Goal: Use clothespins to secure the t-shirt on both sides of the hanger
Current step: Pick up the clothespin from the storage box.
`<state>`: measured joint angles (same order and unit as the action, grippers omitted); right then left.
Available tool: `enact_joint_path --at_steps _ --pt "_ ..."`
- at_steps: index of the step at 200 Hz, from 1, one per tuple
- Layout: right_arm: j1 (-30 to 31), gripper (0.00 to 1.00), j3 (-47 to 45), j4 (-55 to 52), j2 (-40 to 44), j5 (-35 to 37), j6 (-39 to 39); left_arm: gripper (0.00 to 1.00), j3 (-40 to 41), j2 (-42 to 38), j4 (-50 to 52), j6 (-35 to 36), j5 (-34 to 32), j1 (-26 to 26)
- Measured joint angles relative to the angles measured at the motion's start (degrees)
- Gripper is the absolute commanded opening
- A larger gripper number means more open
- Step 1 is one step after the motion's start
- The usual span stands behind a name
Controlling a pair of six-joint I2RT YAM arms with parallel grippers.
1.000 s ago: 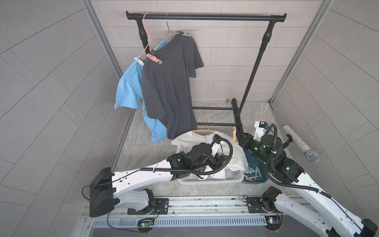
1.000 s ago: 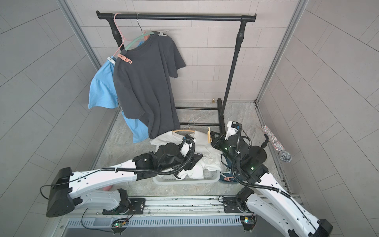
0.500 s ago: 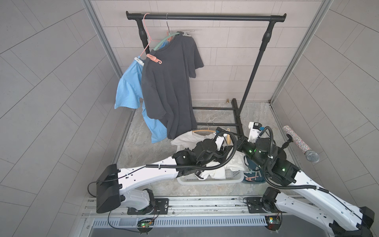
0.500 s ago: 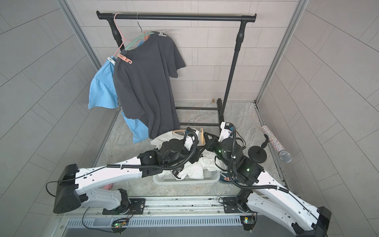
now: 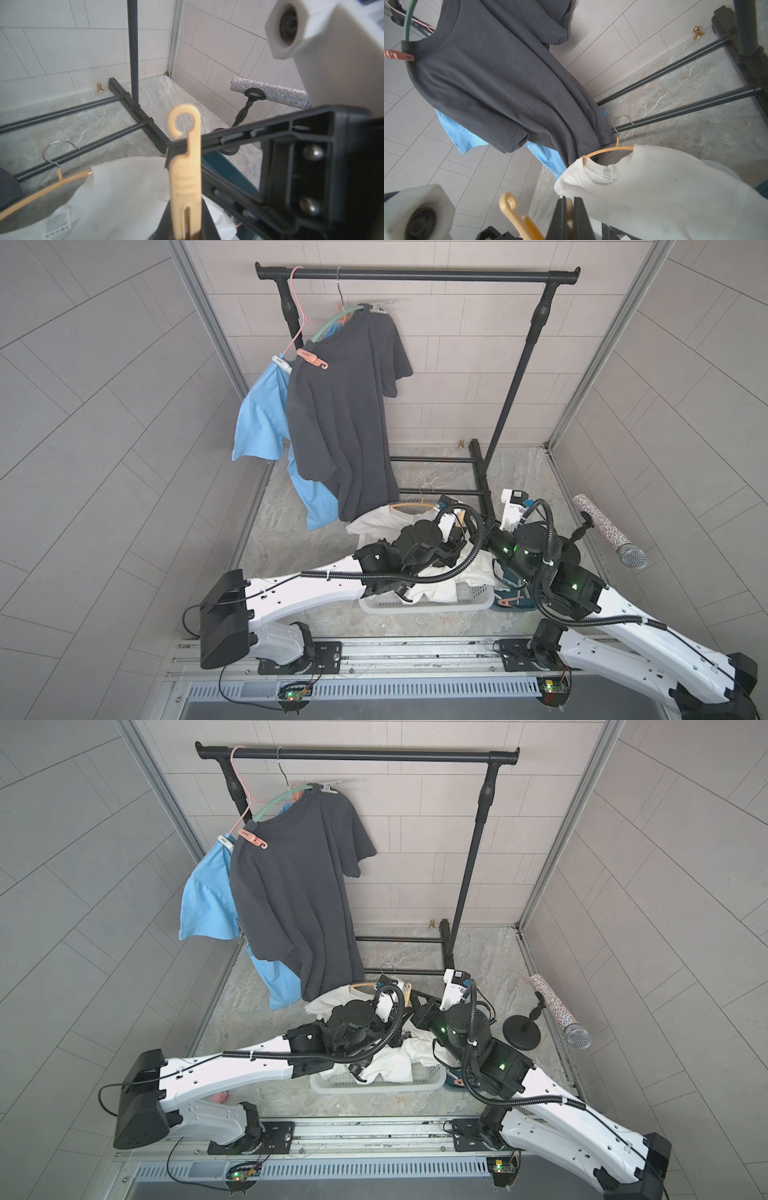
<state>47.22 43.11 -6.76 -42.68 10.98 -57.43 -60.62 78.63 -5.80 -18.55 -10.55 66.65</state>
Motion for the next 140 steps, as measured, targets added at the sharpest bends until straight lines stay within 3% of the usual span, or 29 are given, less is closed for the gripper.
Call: enact_joint_path --at_steps 13,49,66,106,140 --pt "0.04 0.06 -0.13 0.22 0.72 -0.09 0.68 0.00 0.09 -0.31 -0.52 0.37 -0.02 0.02" --pt "0.13 0.53 0.13 -2.14 3.93 -0.02 8.35 0.00 1.57 -3.02 -1.01 4.39 0.66 0.04" --pt "0.13 0.65 1.07 -5.60 6.08 -0.15 15.56 0.00 2.62 -5.44 -0.46 8.28 1.44 0.04" --pt "0.15 0.67 3.02 -11.37 13.33 -4.94 28.74 0.00 4.70 -11.74 1.03 19.30 1.49 0.02" --pt "0.15 0.65 4.07 -10.21 14.12 -8.85 29.35 0.00 4.94 -13.90 2.23 27.36 1.44 0.02"
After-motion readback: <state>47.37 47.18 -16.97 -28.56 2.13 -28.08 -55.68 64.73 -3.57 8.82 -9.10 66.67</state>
